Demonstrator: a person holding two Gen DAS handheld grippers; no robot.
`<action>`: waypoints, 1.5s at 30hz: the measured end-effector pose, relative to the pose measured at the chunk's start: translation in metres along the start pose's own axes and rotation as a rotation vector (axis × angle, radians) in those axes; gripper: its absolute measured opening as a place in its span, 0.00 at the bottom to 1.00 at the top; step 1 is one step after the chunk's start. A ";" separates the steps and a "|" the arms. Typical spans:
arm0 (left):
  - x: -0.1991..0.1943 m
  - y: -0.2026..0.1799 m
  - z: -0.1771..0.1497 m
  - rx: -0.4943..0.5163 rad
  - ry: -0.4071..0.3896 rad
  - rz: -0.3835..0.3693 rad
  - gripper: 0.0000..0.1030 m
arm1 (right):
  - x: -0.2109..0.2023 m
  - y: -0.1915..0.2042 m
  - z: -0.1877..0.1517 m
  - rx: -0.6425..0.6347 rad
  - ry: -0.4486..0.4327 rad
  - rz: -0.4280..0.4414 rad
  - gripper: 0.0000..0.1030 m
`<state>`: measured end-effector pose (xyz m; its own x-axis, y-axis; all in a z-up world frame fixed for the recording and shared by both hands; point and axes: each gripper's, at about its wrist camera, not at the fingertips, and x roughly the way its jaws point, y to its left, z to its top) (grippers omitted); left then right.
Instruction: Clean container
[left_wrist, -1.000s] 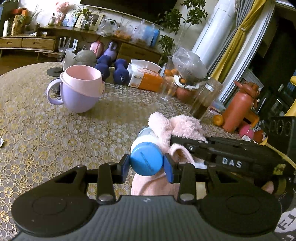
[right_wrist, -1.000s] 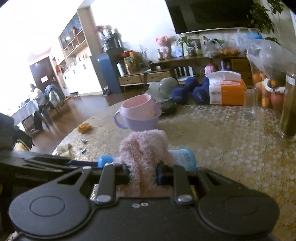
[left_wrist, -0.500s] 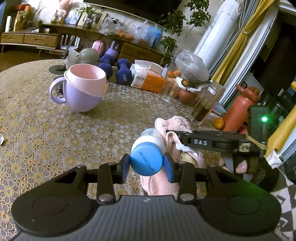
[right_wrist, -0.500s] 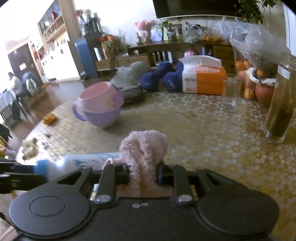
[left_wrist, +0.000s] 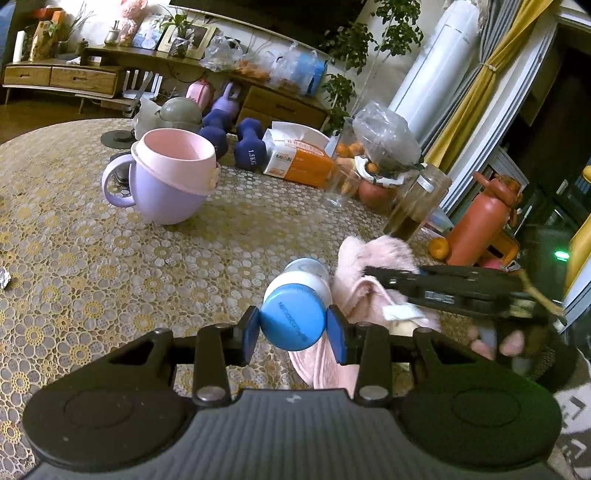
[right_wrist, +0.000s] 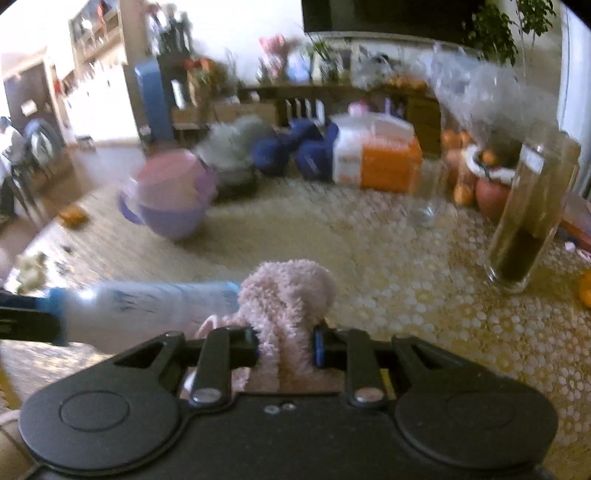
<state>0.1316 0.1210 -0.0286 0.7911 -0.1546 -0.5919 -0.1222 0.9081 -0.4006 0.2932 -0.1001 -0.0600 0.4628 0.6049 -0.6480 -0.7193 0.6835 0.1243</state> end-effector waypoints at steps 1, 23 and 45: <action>0.000 0.000 0.000 -0.001 -0.001 0.000 0.37 | -0.009 0.005 -0.001 -0.003 -0.024 0.025 0.22; 0.001 0.001 0.003 -0.004 0.001 0.011 0.37 | -0.016 0.058 -0.002 -0.052 -0.059 0.218 0.23; 0.001 0.006 0.006 -0.017 0.001 0.016 0.37 | 0.038 0.017 0.014 -0.030 0.018 0.027 0.22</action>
<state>0.1347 0.1288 -0.0277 0.7881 -0.1405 -0.5993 -0.1451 0.9038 -0.4027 0.3055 -0.0599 -0.0719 0.4335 0.6157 -0.6580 -0.7472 0.6538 0.1195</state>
